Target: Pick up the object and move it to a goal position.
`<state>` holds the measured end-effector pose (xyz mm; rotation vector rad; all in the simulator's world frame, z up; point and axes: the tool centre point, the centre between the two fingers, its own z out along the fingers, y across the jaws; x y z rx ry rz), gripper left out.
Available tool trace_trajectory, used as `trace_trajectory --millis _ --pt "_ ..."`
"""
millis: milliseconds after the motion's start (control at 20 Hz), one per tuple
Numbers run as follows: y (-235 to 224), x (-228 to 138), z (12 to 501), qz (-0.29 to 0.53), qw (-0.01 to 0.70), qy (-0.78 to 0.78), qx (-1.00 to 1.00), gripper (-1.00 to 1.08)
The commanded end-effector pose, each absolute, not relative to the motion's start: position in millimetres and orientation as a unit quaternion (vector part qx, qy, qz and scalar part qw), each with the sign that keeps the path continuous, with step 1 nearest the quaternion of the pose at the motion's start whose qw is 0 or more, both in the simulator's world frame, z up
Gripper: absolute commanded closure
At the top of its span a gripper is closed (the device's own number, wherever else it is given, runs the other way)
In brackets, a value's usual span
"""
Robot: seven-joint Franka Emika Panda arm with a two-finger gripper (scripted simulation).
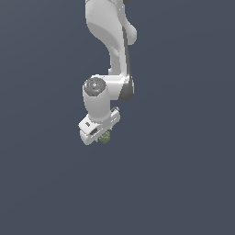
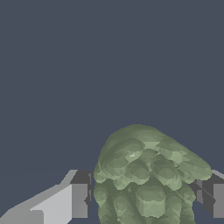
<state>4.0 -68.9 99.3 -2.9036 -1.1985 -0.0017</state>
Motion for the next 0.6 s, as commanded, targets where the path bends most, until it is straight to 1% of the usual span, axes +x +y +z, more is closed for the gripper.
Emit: trace_trajectory --millis 0,300,550 --pt "-98 11 111 -0.001 0.0 -0.382 -0.924 1.08" --pt "-163 29 136 -0.001 0.0 -0.382 -0.924 1.08" --pt "-200 40 151 0.0 0.0 -0.382 -0.924 1.08"
